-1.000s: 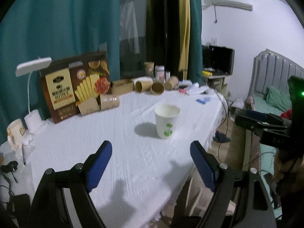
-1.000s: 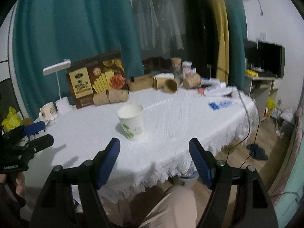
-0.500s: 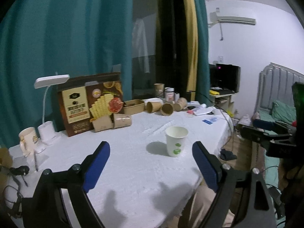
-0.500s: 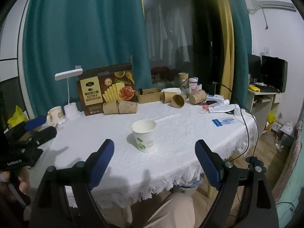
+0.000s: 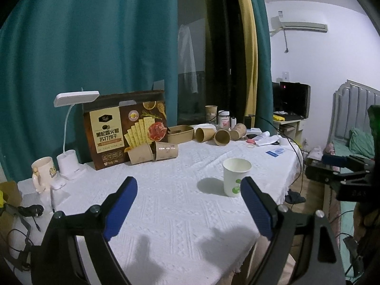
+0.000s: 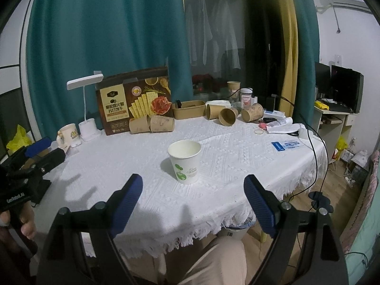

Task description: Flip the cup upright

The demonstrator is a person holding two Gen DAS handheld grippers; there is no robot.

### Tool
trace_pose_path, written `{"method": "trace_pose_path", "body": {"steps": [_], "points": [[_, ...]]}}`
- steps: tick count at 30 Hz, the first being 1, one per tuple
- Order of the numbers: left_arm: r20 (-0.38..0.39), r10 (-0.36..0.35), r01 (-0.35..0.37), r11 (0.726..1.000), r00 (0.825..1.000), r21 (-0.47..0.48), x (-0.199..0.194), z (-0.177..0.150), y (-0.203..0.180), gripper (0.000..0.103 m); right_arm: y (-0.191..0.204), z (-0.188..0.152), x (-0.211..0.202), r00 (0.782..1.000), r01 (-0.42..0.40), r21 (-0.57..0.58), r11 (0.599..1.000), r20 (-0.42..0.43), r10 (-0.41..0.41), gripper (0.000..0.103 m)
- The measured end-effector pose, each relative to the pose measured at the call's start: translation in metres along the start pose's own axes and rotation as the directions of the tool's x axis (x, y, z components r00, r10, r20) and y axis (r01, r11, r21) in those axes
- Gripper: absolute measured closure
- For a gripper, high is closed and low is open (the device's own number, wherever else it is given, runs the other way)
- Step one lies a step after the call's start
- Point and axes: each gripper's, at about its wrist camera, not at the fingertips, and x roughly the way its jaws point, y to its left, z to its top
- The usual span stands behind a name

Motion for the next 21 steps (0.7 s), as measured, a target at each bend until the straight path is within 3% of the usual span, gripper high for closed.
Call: {"method": "trace_pose_path", "body": {"steps": [21], "points": [[-0.034, 0.0, 0.0, 1.0, 0.999, 0.007, 0.013, -0.006, 0.0, 0.014, -0.003, -0.004, 0.005, 1.0, -0.013, 0.004, 1.0, 0.003, 0.013, 0.018]]}}
